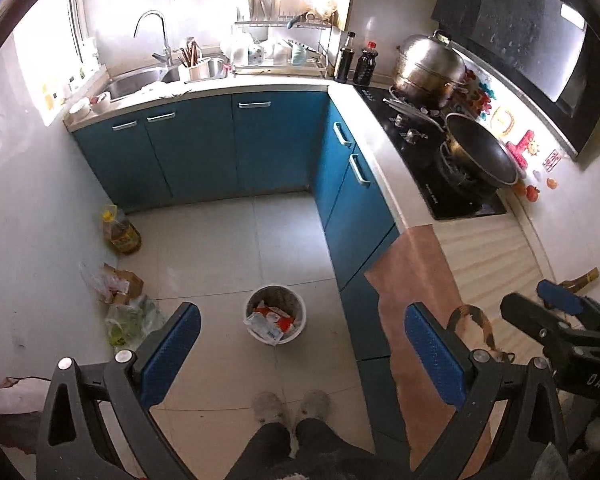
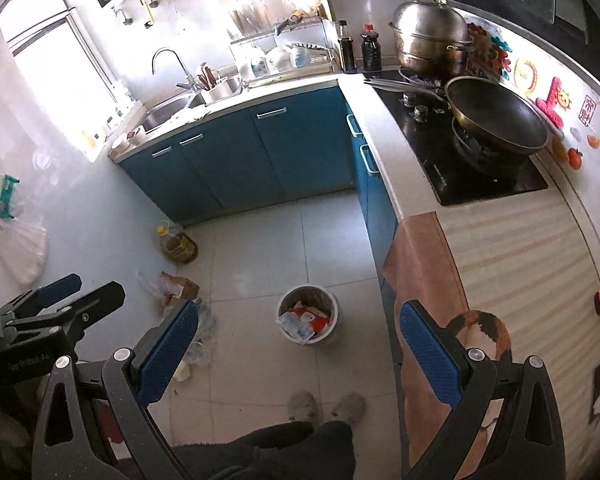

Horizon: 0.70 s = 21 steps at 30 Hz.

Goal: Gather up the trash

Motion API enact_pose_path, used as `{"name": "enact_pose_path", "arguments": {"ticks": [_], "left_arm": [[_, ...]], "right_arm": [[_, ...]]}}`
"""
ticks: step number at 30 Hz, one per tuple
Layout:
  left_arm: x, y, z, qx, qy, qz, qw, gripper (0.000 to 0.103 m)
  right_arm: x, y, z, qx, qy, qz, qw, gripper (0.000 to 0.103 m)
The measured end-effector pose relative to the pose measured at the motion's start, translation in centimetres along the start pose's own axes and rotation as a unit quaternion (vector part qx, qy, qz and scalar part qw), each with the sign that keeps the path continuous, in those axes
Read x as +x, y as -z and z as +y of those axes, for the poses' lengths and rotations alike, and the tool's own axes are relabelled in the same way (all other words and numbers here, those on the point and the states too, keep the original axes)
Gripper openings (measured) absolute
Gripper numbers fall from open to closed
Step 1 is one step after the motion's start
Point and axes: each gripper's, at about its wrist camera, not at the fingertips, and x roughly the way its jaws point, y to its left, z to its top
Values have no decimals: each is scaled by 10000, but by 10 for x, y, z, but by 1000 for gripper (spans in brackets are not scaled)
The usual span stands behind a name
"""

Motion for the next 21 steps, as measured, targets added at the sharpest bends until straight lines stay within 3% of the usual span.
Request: {"name": "enact_pose_path", "arguments": {"ticks": [9,21], "left_arm": [[-12,5,3,-160,35,-238,9996,103],[-8,10,3,-254,-45,-101,9996,103]], "right_arm": [[5,4,-3,-96,-148,139,9997,102],[16,1,-2,-171,-233,240,9993,103]]}}
